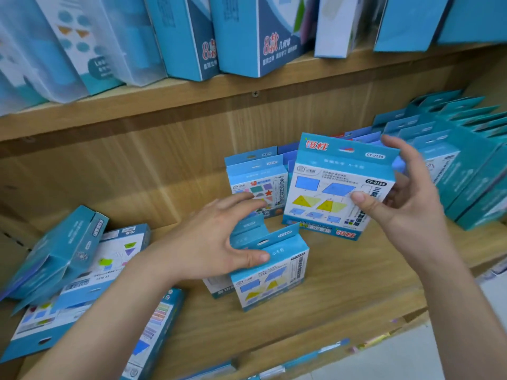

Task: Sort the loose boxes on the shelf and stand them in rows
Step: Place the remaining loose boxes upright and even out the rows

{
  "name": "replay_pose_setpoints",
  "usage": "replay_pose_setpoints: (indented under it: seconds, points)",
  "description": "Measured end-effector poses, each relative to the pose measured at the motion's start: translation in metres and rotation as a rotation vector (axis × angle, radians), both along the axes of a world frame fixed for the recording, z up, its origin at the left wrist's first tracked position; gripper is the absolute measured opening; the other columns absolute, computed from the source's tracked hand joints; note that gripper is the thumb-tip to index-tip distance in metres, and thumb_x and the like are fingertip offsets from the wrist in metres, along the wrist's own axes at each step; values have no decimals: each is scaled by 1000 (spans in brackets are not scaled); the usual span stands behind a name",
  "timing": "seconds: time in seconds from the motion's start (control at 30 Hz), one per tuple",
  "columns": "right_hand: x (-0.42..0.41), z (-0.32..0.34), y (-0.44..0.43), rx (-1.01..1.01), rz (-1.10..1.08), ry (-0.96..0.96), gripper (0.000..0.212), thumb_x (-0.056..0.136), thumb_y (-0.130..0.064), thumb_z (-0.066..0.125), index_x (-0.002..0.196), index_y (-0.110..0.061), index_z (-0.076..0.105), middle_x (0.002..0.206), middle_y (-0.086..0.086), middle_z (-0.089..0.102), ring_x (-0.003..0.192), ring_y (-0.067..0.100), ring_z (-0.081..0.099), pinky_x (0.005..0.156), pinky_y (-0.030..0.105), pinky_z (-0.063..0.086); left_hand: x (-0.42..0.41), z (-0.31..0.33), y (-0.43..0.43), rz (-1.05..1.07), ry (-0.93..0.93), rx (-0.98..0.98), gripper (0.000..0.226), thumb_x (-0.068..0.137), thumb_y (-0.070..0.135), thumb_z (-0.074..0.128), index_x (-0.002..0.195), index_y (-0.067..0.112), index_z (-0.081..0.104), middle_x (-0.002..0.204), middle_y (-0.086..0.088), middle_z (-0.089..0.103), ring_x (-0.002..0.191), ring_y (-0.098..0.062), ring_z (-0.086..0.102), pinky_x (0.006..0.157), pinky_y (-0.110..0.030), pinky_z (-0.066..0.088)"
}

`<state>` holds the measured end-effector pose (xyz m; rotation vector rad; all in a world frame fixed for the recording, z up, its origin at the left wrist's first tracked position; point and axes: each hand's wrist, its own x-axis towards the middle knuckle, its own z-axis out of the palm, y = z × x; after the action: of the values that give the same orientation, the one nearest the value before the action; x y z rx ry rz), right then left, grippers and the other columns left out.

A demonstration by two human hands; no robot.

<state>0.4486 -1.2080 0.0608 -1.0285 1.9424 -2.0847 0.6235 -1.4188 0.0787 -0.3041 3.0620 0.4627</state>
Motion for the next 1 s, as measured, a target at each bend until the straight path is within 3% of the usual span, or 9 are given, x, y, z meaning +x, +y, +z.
replay_pose_setpoints:
  seconds: [0.13,0.23,0.33,0.43,0.5,0.63,0.73,0.83,1.0]
  points:
    - [9,33,-20,-63,64,79,68,73,-11,69,130,-31,38,95,-8,72,90,12,69,74,27,57,8,7,-13,119,332,206,78,73,71,57,140,37,36,136,21,46,122,6,43,102,-25,40]
    - [18,56,-45,-102,153,174,61,74,-6,75,118,-34,43,100,-6,70,93,14,67,82,36,57,18,33,-24,182,670,437,72,68,56,66,133,38,42,124,15,59,104,-4,59,86,-23,49]
    - [31,71,-77,-99,296,243,53,75,-4,70,112,-33,45,105,-11,68,98,13,65,84,30,53,29,56,-35,144,787,556,68,67,47,74,127,40,45,117,7,65,92,-17,63,84,-34,52]
    - [44,75,-110,-61,456,264,48,78,0,70,113,-25,48,112,-8,65,107,13,62,90,32,51,42,63,-45,189,818,476,45,72,40,77,112,32,57,103,10,71,87,-25,65,80,-38,55]
    - [48,74,-128,-10,492,282,46,80,-3,69,118,-20,49,117,-4,63,113,13,59,95,36,49,51,60,-55,283,844,388,33,74,37,77,103,34,61,95,13,72,83,-21,66,78,-37,56]
    - [45,57,-150,332,370,478,59,84,-17,69,133,-28,38,120,-8,57,113,0,50,87,21,41,65,39,-85,521,864,225,31,79,22,75,105,31,60,94,17,70,82,-10,66,80,-32,54]
    - [39,30,-154,663,407,548,63,85,-36,66,137,-42,30,127,-5,54,121,6,46,93,23,37,69,12,-110,660,729,171,24,81,26,72,101,32,59,94,14,70,84,-9,66,81,-36,54]
    - [37,13,-156,886,445,607,46,90,-42,58,133,-43,42,132,-10,55,122,10,49,99,30,41,61,-23,-128,675,572,251,23,83,24,70,101,31,57,97,11,71,88,-10,67,83,-38,54]
    - [40,9,-156,920,440,575,28,95,-36,51,122,-35,58,124,-15,60,115,7,51,95,23,38,28,-68,-135,707,399,214,31,85,28,68,112,19,55,110,-1,70,101,-25,65,84,-38,51]
